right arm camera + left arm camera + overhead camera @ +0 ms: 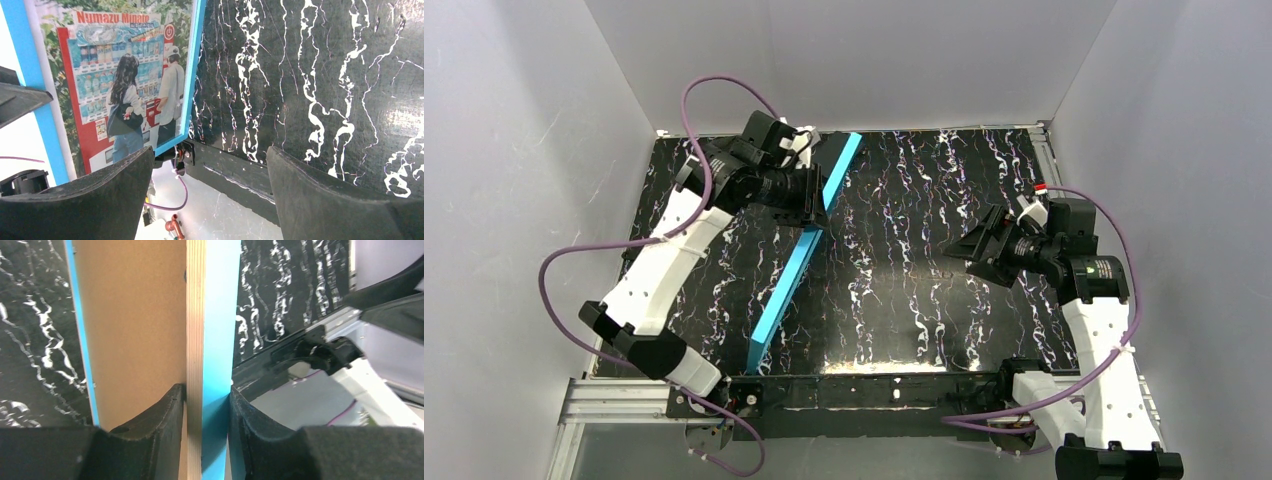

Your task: Put the photo into the frame

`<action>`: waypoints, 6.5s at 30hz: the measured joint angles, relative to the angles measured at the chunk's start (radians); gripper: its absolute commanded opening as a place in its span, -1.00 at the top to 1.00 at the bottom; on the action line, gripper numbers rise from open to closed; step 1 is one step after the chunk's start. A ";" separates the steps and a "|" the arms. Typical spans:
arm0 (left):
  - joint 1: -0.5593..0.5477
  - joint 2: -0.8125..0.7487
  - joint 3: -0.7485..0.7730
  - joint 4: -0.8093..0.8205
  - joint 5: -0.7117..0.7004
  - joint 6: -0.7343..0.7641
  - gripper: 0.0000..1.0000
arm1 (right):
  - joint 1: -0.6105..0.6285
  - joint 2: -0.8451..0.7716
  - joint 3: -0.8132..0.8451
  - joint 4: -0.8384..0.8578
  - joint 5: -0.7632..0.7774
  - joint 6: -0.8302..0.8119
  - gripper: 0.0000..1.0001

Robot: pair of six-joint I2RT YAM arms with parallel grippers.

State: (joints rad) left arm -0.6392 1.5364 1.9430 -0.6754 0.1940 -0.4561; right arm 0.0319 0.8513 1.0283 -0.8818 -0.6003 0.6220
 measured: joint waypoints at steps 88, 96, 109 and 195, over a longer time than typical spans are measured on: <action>0.298 0.399 -0.672 0.450 0.386 0.080 0.75 | 0.035 0.528 -0.229 0.282 0.183 -0.154 -0.77; 0.291 0.400 -0.701 0.453 0.284 0.028 -0.34 | 0.043 0.575 -0.229 0.312 0.211 -0.156 -0.77; 0.291 0.399 -0.705 0.353 0.179 -0.031 -0.46 | 0.121 0.664 -0.225 0.348 0.232 -0.147 -0.74; 0.507 -0.072 -1.667 2.038 -0.569 0.416 -0.96 | 0.017 0.471 -0.818 1.815 0.906 -0.568 -0.97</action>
State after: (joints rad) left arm -0.1318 1.4647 0.2760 1.3628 -0.3748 -0.0399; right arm 0.0486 1.3224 0.2108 0.9337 0.3054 0.0536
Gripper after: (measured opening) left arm 0.981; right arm 0.983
